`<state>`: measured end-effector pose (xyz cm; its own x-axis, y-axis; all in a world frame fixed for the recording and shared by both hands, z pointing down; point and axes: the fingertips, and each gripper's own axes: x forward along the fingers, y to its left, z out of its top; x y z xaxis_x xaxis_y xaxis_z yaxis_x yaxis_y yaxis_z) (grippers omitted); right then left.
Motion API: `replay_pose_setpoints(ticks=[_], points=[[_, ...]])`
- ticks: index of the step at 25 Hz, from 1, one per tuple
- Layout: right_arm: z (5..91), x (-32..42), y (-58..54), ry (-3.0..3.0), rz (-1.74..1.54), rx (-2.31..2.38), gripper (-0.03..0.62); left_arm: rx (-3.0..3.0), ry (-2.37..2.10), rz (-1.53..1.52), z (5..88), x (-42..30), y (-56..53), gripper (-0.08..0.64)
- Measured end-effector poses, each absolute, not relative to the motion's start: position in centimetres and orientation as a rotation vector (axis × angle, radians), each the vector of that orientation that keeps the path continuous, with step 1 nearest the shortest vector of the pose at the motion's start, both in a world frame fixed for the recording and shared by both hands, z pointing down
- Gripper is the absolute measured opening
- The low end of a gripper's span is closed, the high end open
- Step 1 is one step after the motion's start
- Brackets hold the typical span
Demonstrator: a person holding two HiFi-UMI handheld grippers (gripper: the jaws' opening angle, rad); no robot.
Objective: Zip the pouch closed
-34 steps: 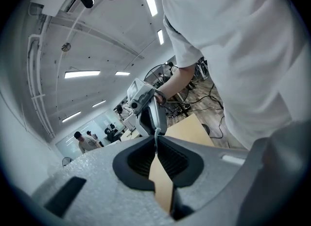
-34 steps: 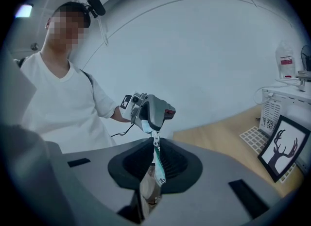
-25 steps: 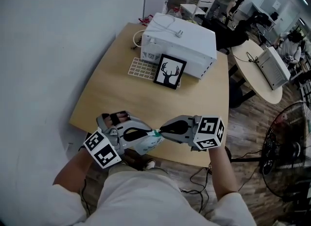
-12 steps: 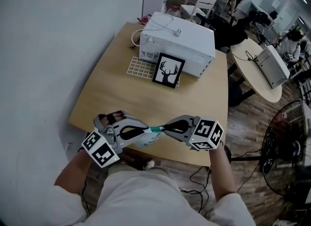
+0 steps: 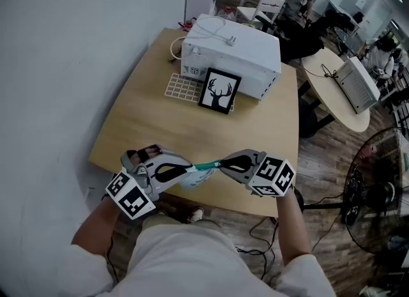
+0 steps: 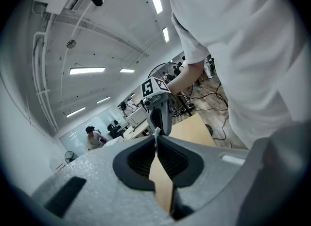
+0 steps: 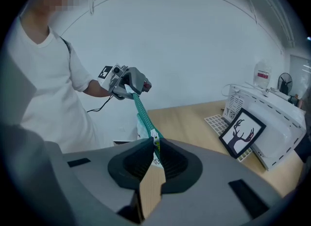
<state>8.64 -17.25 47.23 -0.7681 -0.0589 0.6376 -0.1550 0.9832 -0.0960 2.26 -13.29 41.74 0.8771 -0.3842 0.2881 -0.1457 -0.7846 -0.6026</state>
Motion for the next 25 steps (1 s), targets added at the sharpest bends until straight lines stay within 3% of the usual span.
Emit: replay_pose_setpoints(ticks=[25], points=[[49.0,13.1,-19.6,-2.342,0.166,0.39,0.041,-2.495,0.466,-0.488,40.8,0.1,-14.6,0.026]])
